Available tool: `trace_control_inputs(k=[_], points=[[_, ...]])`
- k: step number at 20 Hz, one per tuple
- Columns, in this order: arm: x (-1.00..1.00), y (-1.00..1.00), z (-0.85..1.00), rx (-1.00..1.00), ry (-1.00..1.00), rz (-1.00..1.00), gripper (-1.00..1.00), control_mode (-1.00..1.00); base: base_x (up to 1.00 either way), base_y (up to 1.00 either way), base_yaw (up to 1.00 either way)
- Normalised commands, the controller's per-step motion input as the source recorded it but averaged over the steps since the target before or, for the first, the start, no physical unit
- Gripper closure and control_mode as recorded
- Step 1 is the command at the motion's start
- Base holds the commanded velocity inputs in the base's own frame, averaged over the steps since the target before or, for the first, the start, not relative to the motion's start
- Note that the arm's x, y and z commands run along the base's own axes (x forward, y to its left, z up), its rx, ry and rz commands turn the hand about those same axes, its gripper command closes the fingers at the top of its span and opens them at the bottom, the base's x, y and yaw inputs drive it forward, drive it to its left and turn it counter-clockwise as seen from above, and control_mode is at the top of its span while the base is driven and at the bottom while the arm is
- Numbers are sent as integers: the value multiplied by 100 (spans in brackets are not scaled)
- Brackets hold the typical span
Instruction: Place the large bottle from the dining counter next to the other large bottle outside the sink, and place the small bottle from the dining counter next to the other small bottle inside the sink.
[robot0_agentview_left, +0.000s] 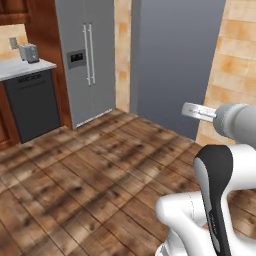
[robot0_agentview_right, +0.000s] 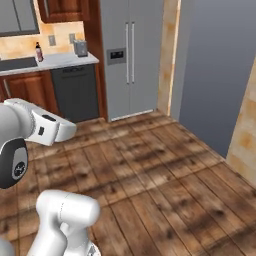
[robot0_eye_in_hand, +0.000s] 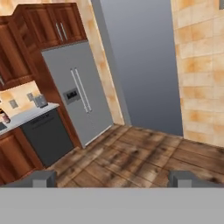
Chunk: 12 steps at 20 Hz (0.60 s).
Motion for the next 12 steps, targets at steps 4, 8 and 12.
trace_control_inputs(k=[4, 8, 12], points=[[0, 0, 0, 0, 0, 0, -100, 100, 0, 0, -25], [0, 0, 0, 0, 0, 0, -100, 100, 0, 0, -25], [0, 0, 0, 0, 0, 0, -100, 100, 0, 0, -25]])
